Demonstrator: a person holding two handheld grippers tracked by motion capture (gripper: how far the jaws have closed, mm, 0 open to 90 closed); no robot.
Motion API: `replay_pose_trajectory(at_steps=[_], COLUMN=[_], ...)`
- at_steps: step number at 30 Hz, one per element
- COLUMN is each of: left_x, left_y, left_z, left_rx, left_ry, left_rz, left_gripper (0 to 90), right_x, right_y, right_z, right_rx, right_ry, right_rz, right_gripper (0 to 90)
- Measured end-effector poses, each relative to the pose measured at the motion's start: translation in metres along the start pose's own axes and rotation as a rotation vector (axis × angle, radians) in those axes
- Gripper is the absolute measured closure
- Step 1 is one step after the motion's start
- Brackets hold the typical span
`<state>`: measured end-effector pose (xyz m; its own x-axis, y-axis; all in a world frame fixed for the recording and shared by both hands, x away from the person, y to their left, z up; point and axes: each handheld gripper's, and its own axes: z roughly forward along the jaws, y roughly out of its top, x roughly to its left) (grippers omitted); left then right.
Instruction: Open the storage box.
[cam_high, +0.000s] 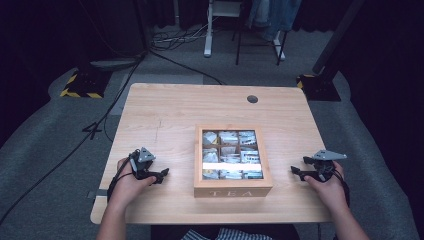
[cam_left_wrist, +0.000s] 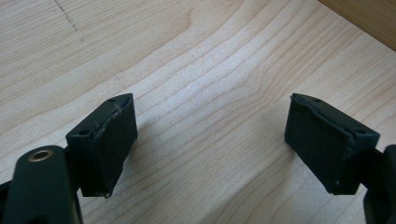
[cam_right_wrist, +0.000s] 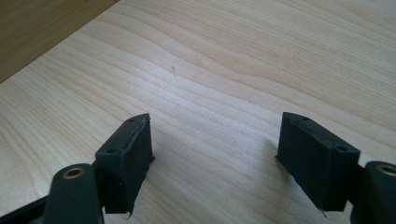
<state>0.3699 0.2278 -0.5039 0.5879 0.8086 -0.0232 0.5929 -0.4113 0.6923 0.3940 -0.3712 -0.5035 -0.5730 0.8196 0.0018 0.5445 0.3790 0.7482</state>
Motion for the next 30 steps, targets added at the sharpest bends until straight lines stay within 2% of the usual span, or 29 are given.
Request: replay_pose_trajectory(at_steps=[8, 14, 17, 24, 30], left_x=[0.000, 0.002, 0.001, -0.006, -0.015], left_y=[0.000, 0.002, 0.004, 0.015, 0.025], left_z=[0.000, -0.004, -0.008, -0.020, -0.030], left_rx=[-0.005, 0.016, -0.007, -0.019, -0.036], left_ry=[0.002, 0.002, -0.005, 0.000, -0.011], left_rz=[-0.006, -0.009, -0.022, 0.006, 0.003], left_gripper=[18.2, 24.8, 24.9, 25.0, 26.2], right_x=[0.000, 0.000, 0.000, 0.000, 0.000], right_y=[0.000, 0.000, 0.000, 0.000, 0.000], right_z=[0.000, 0.000, 0.000, 0.000, 0.000], right_rx=[0.000, 0.001, 0.000, 0.001, 0.001], right_ry=[0.000, 0.000, 0.000, 0.000, 0.000], right_rz=[-0.001, 0.000, 0.000, 0.000, -0.001], right_gripper=[26.4, 26.4, 26.4, 26.4, 26.4])
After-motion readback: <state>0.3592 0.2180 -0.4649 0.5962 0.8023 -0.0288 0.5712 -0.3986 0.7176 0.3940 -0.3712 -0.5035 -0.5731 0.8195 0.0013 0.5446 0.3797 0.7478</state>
